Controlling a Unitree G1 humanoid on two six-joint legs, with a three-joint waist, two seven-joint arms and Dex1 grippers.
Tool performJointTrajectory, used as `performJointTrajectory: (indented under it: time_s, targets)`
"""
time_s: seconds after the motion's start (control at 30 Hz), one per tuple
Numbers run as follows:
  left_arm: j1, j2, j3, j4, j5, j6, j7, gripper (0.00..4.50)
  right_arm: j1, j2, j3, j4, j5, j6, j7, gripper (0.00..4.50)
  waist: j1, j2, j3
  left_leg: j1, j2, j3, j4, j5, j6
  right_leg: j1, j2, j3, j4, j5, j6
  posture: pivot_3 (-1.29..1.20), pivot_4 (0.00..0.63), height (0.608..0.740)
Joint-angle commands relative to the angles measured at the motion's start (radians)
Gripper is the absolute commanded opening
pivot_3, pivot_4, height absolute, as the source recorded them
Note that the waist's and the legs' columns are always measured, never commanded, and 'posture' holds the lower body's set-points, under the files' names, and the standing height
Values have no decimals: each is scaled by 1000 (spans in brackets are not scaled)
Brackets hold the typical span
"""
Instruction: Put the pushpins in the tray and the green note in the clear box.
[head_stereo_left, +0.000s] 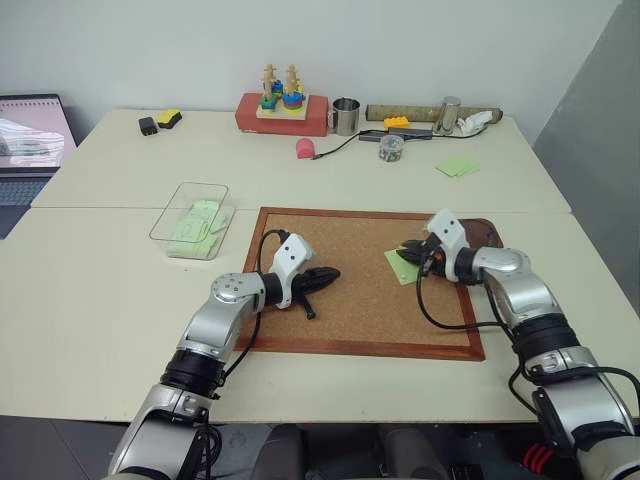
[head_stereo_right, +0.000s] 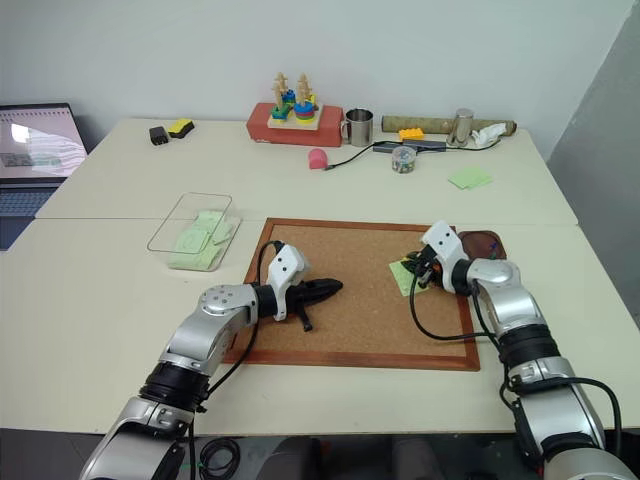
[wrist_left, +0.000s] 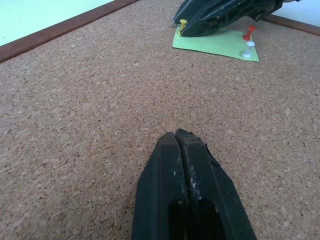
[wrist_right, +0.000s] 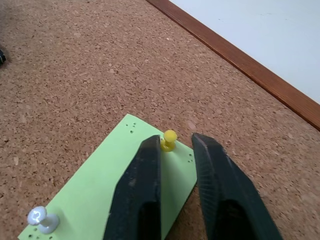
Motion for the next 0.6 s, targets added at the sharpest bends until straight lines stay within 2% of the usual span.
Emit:
performJointTrajectory:
  time_s: [0.03, 0.4, 0.6]
  targets:
    - [16, 1, 0, -5, 13, 17, 5, 0, -18, -5, -27, -22, 6, -12, 4, 48, 0, 0, 0, 0, 0, 0, 0, 0, 0, 0, 0, 0, 0, 0, 0, 0, 150, 740]
    - [31, -7, -10, -5, 20, 29, 12, 0, -22, -10, -69, -84, 54, 38, 17, 48, 0, 0, 0, 0, 0, 0, 0, 0, 0, 0, 0, 0, 0, 0, 0, 0, 150, 740]
    - [27, -6, -23, 6, 46, 29, 29, 0, -14, -24, -125, -162, 130, 145, 39, 48, 1, 0, 0, 0, 0, 0, 0, 0, 0, 0, 0, 0, 0, 0, 0, 0, 150, 740]
